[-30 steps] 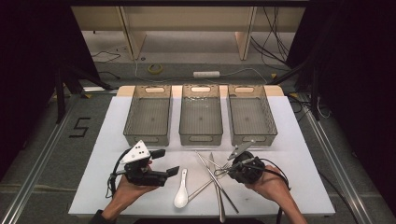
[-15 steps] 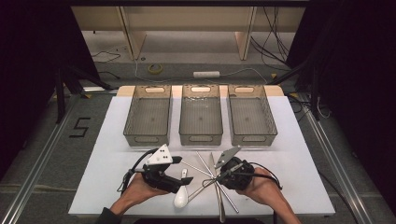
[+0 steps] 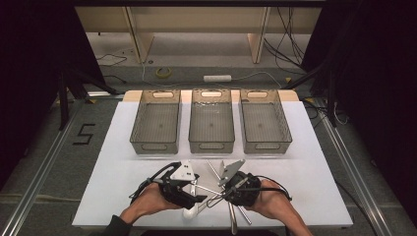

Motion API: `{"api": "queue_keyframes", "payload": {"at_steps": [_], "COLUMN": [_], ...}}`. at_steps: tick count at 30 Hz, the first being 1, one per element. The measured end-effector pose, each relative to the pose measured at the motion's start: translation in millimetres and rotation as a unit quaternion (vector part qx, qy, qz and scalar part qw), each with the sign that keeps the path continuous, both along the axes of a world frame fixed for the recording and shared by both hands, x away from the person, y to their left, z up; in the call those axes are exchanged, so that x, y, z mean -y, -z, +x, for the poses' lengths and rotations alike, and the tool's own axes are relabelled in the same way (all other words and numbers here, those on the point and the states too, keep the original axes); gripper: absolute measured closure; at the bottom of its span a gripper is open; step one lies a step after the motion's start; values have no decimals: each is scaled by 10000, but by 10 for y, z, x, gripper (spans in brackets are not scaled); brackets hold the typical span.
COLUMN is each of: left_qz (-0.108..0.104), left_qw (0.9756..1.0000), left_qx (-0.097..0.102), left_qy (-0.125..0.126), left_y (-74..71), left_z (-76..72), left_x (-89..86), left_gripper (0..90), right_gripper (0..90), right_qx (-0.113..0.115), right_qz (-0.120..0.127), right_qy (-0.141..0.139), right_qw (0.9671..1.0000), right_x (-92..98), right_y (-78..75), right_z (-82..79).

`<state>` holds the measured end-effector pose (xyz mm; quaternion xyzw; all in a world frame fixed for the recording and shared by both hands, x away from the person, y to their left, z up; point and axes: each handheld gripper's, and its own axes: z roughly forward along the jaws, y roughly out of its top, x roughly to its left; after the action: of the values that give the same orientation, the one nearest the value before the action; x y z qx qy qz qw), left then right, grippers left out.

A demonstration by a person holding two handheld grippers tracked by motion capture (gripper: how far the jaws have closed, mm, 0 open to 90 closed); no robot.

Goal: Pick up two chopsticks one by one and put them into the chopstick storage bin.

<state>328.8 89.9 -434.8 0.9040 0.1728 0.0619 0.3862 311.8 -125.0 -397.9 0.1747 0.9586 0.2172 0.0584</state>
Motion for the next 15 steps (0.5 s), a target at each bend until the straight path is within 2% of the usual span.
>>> {"api": "queue_keyframes", "payload": {"at_steps": [6, 15], "left_qz": [253, 365], "left_qw": [9993, 9979], "left_qx": [138, 197], "left_qy": [244, 498], "left_y": [20, 31], "left_z": [-31, -76], "left_x": [52, 104], "left_gripper": [420, 522], "right_gripper": [864, 863], "right_qx": [26, 10], "right_qz": [-28, -28], "right_qy": [-191, -314], "right_qw": [9998, 9995], "right_x": [-43, -53], "right_y": [-3, -7], "right_z": [-35, -52]}}
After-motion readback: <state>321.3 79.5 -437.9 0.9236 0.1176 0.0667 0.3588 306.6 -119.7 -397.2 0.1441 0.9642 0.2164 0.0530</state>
